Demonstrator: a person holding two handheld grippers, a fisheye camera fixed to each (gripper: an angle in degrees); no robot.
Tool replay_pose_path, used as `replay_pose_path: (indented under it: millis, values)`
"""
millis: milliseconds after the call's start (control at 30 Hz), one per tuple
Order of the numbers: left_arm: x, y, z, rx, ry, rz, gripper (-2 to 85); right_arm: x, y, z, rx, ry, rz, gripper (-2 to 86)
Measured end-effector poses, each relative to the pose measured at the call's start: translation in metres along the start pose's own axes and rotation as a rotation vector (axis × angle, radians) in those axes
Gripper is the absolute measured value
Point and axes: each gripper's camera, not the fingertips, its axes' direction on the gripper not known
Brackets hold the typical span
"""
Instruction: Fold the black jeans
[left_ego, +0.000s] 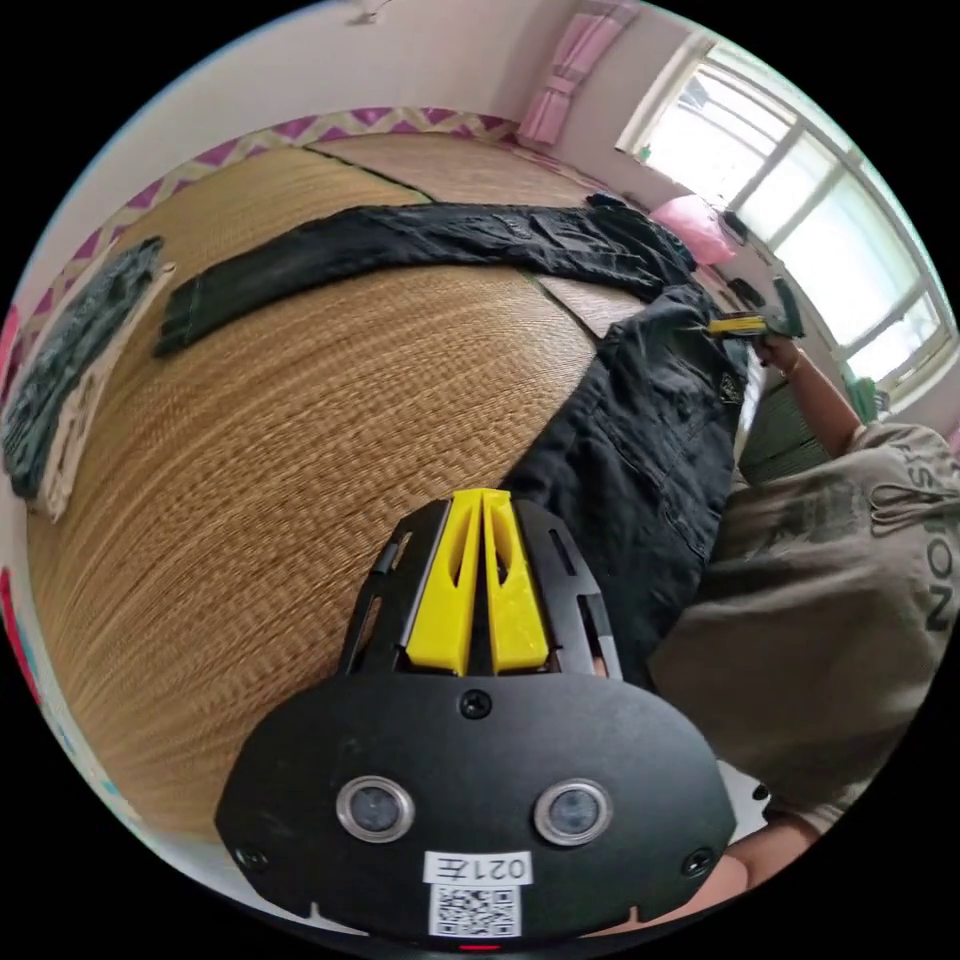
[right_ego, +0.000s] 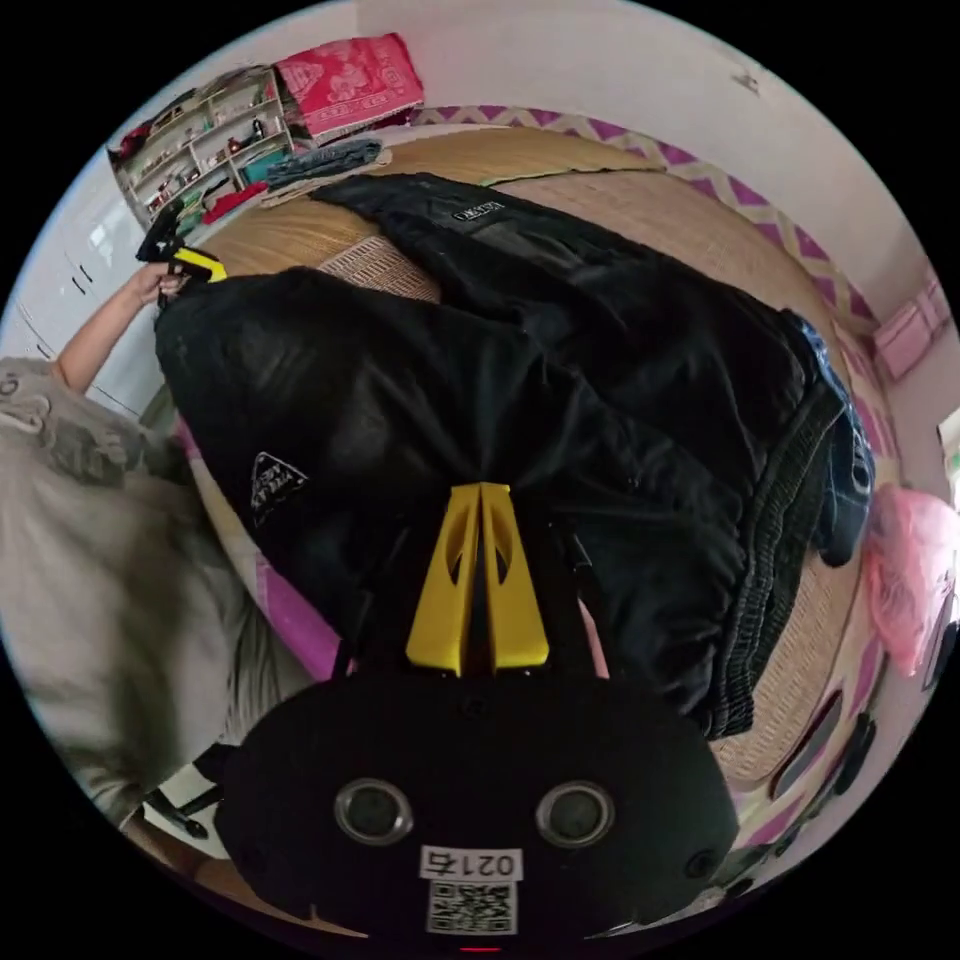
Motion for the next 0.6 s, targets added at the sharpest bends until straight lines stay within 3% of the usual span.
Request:
replay_pose_path:
  millis: [67, 167, 233, 267, 300, 367, 467, 600]
  values:
    - [0.0, 0.038, -0.043, 0.198, -0.067, -0.082, -0.9, 0.004, 0.016, -0.011, 0.106, -0.013, 0.078, -0.7]
    - [0.004, 0.092, -0.08, 0.465, 0.175, -0.08, -0.9, -0.012, 0.046, -0.022, 0.344, -0.132, 0.093, -0.7]
    - [0.019, 0.107, -0.069, 0.349, 0.12, -0.071, -1.0, -0.035, 0.054, 0.008, 0.28, -0.145, 0.041, -0.8]
    - [0.028, 0.116, -0.054, 0.216, 0.009, -0.078, -1.0, -0.052, 0.055, 0.045, 0.107, -0.106, 0.003, -0.9]
    - [0.031, 0.124, -0.047, 0.162, -0.044, -0.089, -1.0, -0.059, 0.073, 0.037, 0.213, -0.059, 0.03, -0.8]
    - [0.027, 0.177, -0.069, 0.294, -0.018, -0.175, -1.0, -0.057, 0.082, 0.035, 0.134, -0.093, 0.078, -0.8]
    - [0.014, 0.257, -0.113, 0.551, 0.105, -0.284, -0.9, -0.071, 0.109, 0.007, 0.279, -0.161, 0.06, -0.9]
    - [0.017, 0.334, -0.136, 0.63, 0.072, -0.405, -0.8, -0.096, 0.127, 0.009, 0.249, -0.132, 0.051, -0.7]
